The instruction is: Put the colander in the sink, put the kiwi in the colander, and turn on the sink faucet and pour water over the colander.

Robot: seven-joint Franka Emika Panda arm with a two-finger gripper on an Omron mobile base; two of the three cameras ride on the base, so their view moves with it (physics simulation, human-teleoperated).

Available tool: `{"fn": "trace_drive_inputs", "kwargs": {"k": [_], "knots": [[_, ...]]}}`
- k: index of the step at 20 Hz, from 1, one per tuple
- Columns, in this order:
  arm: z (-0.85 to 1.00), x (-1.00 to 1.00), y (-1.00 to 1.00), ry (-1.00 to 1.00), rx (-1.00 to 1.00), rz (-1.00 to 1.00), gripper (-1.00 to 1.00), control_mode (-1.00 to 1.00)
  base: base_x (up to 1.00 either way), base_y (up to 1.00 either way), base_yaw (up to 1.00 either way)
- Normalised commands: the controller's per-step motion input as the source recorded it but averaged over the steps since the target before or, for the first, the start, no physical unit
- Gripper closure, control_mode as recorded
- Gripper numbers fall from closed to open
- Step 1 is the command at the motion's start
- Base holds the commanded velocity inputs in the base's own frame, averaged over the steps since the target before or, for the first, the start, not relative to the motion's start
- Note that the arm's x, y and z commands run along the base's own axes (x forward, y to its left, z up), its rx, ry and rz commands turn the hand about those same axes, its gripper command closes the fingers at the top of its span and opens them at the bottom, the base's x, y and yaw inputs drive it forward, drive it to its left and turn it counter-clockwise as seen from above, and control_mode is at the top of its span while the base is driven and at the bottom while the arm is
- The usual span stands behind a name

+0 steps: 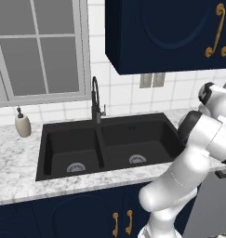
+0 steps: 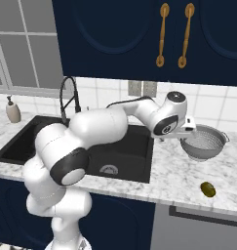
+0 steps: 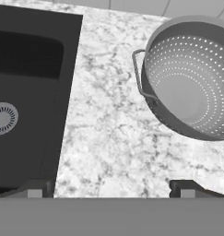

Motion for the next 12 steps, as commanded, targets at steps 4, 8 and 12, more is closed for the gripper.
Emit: {"fn": "trace_drive_inputs", "kwargs": {"k": [4, 8, 12], "knots": [[-0.14, 0.41, -0.14, 0.0, 0.0, 0.0, -1.0, -1.0, 0.0, 0.0, 0.0], [-0.25, 0.37, -0.18, 0.0, 0.0, 0.0, -1.0, -1.0, 0.0, 0.0, 0.0], [-0.16, 0.36, -0.23, 0.0, 0.0, 0.0, -1.0, -1.0, 0.0, 0.0, 0.0]]}}
